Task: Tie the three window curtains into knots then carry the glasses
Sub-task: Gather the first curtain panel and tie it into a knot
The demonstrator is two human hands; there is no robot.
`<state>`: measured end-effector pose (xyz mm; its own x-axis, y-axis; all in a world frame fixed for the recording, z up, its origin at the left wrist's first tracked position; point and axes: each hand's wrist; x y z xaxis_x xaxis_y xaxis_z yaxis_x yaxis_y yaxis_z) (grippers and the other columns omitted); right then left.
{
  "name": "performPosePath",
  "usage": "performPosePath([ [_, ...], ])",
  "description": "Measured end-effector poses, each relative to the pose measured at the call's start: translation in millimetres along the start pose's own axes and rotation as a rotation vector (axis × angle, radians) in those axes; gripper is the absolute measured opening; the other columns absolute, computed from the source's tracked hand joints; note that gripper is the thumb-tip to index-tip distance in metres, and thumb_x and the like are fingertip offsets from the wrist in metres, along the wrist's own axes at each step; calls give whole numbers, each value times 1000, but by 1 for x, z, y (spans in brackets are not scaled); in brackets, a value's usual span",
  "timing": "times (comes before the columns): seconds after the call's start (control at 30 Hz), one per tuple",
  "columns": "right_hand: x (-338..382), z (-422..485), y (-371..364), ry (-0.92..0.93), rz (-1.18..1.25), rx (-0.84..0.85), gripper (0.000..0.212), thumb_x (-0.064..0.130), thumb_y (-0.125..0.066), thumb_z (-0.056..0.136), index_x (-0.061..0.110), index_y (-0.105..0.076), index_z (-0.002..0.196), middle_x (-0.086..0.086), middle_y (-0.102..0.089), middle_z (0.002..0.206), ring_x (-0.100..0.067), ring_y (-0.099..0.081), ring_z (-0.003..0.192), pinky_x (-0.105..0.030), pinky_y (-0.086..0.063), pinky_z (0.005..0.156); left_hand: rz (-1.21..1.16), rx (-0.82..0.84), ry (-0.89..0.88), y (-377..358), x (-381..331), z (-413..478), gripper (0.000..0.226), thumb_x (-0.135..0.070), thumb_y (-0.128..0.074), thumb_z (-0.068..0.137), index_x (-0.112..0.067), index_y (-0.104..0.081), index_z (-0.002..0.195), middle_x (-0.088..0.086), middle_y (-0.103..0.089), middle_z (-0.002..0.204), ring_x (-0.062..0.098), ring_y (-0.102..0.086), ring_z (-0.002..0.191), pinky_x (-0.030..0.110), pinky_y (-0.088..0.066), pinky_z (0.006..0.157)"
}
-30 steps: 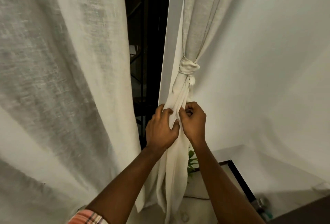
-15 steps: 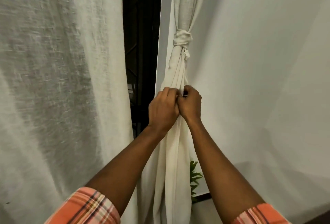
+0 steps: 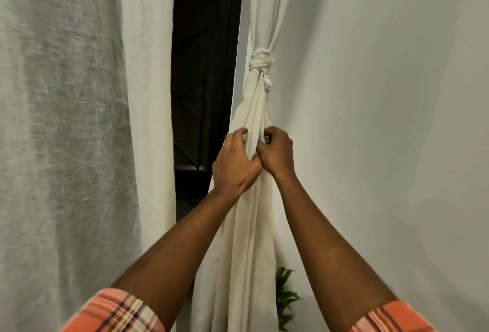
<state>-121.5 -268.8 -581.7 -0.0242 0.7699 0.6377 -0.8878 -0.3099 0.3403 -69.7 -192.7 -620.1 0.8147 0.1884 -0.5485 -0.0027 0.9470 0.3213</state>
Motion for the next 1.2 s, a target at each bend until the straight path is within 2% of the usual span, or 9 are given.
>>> performPosePath([
  [0.07, -5, 8, 6, 5, 4, 24, 28, 9, -59, 88, 17, -53, 62, 5, -53, 61, -6, -45, 53, -16, -33, 53, 25, -3, -3, -2, -8, 4, 53, -34, -55, 85, -23, -37, 135, -2, -54, 119, 17, -58, 101, 36, -52, 79],
  [0.17, -13, 12, 10, -13, 46, 108, 40, 9, -61, 86, 25, -46, 53, 8, -47, 52, -9, -45, 49, -22, -36, 54, 102, 5, 15, -5, -17, 2, 46, -31, -56, 87, -22, -41, 129, -1, -61, 108, 18, -61, 92, 37, -53, 75],
  [0.33, -34, 23, 25, -92, 75, 218, 19, 17, -69, 78, 12, -59, 62, -4, -61, 63, -23, -64, 64, -40, -58, 62, 252, 3, 20, -4, -4, 8, 18, -27, -51, 89, -17, -56, 103, 3, -65, 91, 25, -63, 81, 41, -54, 71],
  [0.57, -38, 23, 64, -174, -157, -371, 18, 4, -52, 72, 12, -47, 57, -4, -49, 59, -30, -46, 55, -26, -30, 51, 139, -265, 99, 15, 14, 25, 16, -18, -50, 88, -16, -60, 101, 3, -65, 84, 20, -62, 71, 39, -56, 67],
  [0.67, -33, 9, 59, -158, -109, -314, 27, 5, -52, 72, 15, -35, 52, 1, -36, 50, -20, -33, 46, -28, -23, 44, 105, -194, -7, 6, 0, -3, 22, -20, -52, 88, -16, -61, 108, -1, -64, 76, 15, -58, 63, 29, -48, 58],
  [0.8, -29, -18, 41, -116, -20, -110, 10, 20, -57, 86, 11, -61, 84, 2, -61, 78, -17, -55, 69, -26, -39, 62, 25, -57, -14, -9, -2, -30, 13, -27, -53, 87, -15, -58, 84, -2, -58, 64, 18, -57, 57, 37, -50, 55],
  [0.9, -26, -32, 30, -104, 69, -19, 25, 32, -51, 95, 12, -62, 107, 0, -66, 99, -19, -61, 90, -30, -47, 78, -76, 43, -93, -20, -3, -43, 17, -29, -52, 91, -16, -60, 83, -3, -63, 73, 14, -60, 65, 40, -53, 62],
  [1.03, -17, -39, 24, -113, 117, 22, 47, 60, -49, 91, 15, -62, 96, 3, -67, 92, -15, -63, 83, -30, -51, 73, -145, 62, -183, -25, 1, -51, 22, -25, -58, 92, -13, -66, 107, -1, -59, 113, 12, -61, 90, 34, -56, 75],
  [1.2, -18, -39, 12, -78, -12, -39, 21, 28, -59, 88, 14, -69, 99, 0, -72, 91, -18, -68, 84, -37, -57, 77, -185, 51, -226, -12, 18, -50, 26, -18, -58, 84, -16, -67, 107, 0, -49, 129, 13, -48, 118, 23, -45, 89],
])
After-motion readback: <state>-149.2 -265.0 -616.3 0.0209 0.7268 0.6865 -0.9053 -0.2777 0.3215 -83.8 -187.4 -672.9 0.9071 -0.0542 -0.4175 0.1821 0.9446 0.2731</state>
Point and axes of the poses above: each hand's wrist, its own z-axis towards the middle knuckle, its own y-axis out of the back of the hand, x = y × z
